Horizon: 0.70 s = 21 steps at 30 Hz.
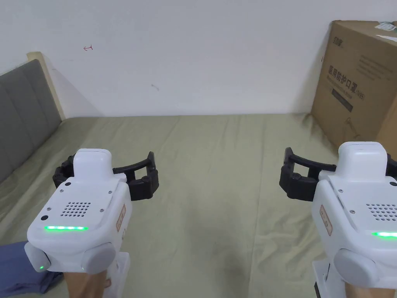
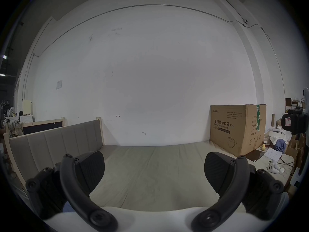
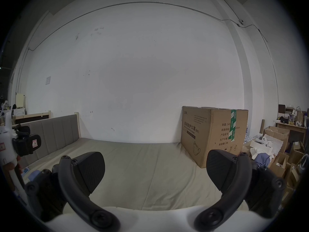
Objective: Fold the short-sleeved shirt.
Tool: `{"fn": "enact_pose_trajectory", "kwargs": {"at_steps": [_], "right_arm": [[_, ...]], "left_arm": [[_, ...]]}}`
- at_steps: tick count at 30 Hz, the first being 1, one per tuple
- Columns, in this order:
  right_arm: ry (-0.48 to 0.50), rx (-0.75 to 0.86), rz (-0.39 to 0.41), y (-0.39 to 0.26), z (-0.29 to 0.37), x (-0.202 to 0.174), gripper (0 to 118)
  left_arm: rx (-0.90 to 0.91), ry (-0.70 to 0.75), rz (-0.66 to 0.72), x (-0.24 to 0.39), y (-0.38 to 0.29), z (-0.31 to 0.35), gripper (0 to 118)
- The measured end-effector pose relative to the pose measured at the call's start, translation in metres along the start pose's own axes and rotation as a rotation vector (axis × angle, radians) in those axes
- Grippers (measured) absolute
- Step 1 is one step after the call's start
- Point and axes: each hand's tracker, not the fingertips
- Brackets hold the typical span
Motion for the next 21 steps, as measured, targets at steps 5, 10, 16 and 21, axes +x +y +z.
{"fn": "enact_pose_trajectory", "kwargs": {"at_steps": [5, 10, 16, 21], "right_arm": [[-0.016, -0.019, -0.021, 0.003, -0.002, 0.001, 118], [-0.063, -0.113, -0.052, 0.011, -0.008, -0.002, 118], [-0.056, -0.341, -0.209, 0.026, -0.014, -0.001, 118], [-0.106, -0.461, -0.284, 0.032, -0.019, -0.003, 118]], "left_arm": [[-0.003, 0.005, -0.008, 0.0, 0.0, 0.0, 117], [0.0, 0.003, -0.008, -0.001, 0.001, 0.0, 117], [0.004, 0.004, -0.004, -0.002, 0.002, 0.001, 117], [0.005, 0.004, -0.005, -0.003, 0.002, 0.002, 117]]}}
